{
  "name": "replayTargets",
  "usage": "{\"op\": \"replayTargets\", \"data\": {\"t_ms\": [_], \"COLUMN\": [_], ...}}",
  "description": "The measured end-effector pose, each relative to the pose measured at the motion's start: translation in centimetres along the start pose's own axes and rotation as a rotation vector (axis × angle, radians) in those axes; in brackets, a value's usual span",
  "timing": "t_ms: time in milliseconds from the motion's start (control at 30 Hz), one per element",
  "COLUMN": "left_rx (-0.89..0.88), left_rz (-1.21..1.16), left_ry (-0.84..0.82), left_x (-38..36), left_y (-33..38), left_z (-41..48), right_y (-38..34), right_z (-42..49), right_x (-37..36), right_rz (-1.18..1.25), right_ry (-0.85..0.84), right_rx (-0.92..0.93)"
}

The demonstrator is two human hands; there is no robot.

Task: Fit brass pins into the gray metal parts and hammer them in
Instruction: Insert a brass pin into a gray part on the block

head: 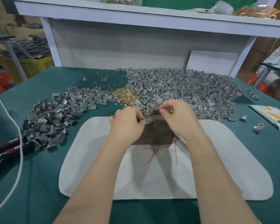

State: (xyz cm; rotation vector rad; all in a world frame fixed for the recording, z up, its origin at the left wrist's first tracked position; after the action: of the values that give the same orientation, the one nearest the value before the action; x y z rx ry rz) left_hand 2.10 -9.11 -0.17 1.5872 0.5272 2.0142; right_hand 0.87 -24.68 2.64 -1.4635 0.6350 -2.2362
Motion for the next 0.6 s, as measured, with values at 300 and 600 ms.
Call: {"op": "replayTargets", "data": {"t_ms": [300, 600], "left_rx": [0.019, 0.025], "left_rz": [-0.007, 0.013], "left_ry": [0.021, 0.117], "left_x": [0.1, 0.8], "left_y": [-0.1, -0.3], "left_z": [-0.1, -0.1], "right_y": [5.8, 4.1], "right_z": [-1.0, -0.7], "right_x": [-1.2, 1.9], "right_rz": [-0.268, 0.206], "right_ry": [-0.372, -0.048], "right_rx": [-0.342, -0.254]}}
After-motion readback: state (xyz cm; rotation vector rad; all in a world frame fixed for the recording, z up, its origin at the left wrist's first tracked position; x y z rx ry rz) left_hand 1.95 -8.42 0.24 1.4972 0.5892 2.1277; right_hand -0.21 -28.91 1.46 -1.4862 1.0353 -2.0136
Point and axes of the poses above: each hand's wrist, its own z-axis towards the middle knuckle, its own x-axis out of the back of the hand, y = z × x, the point moved 8 cm from there along z, towards the middle knuckle, and after that the axes turned 3 degrees about y, right-handed, at the moved point
